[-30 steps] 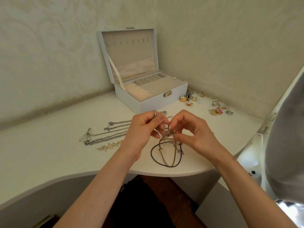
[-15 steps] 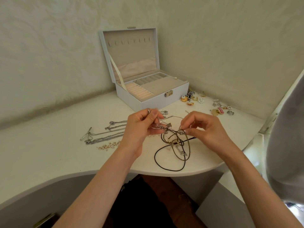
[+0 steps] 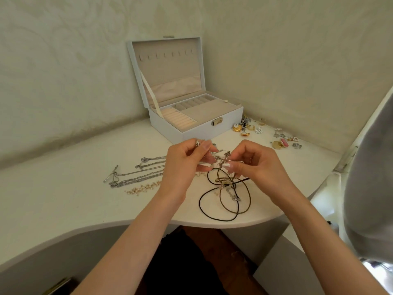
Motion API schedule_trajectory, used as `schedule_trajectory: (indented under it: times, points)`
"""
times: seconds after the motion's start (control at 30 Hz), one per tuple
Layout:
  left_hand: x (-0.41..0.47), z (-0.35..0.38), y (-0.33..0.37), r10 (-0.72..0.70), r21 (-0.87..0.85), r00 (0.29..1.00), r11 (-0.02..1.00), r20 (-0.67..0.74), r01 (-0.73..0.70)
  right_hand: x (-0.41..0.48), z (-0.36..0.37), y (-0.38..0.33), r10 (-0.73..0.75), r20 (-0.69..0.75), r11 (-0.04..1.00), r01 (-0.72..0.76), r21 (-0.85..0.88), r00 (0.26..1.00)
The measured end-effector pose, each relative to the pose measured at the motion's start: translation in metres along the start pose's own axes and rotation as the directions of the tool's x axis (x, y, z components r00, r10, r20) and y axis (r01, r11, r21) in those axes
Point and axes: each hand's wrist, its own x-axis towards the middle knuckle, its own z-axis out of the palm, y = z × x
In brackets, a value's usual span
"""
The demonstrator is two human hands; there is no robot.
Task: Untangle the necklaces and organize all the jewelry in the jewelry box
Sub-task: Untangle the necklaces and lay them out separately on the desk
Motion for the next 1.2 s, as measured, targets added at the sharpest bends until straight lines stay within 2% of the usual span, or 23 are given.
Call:
schedule_trajectory:
  times: [0.1,0.27,0.5,0.7,0.87,1.03,1.1,1.2]
  points:
    - [-0.003,-0.002,-0.003,0.078,0.119,0.995,0.989,0.059,-0.085,0.002,-0.002,-0.001,0.055,-0.031,0.998,-0.053,0.036,0.998]
    - [-0.005,-0.005,-0.004,0.131,0.076,0.988,0.988,0.079,-0.137,0.001,-0.002,-0.002,0.104,-0.046,0.992,-0.101,0.071,0.994]
    - [-0.003,-0.006,-0.007,0.154,0.179,0.985,0.97,0.074,-0.165,0.001,-0.006,-0.005,0.056,0.009,0.991,-0.057,0.117,0.998]
    - [-0.004,-0.007,-0.006,0.177,0.27,0.974,0.94,0.143,-0.211,0.006,-0.009,-0.006,0.016,0.009,0.99,-0.017,0.143,1.0]
    - [-0.002,-0.009,-0.007,0.106,0.186,0.992,0.976,0.065,-0.117,0.004,-0.012,-0.001,-0.087,0.033,0.973,0.078,0.217,0.996]
    - [-0.002,-0.012,-0.007,0.044,0.055,0.999,0.998,-0.026,-0.043,0.0,-0.019,0.004,-0.081,0.0,0.936,0.076,0.343,0.997]
    - [-0.002,-0.011,-0.005,0.032,0.008,0.998,0.999,-0.061,-0.032,-0.003,-0.018,0.006,-0.062,0.008,0.965,0.058,0.255,0.998]
    - [-0.002,-0.01,0.0,0.037,-0.057,0.995,0.997,-0.096,-0.043,-0.007,-0.013,0.01,0.003,0.051,0.995,0.002,-0.097,0.999]
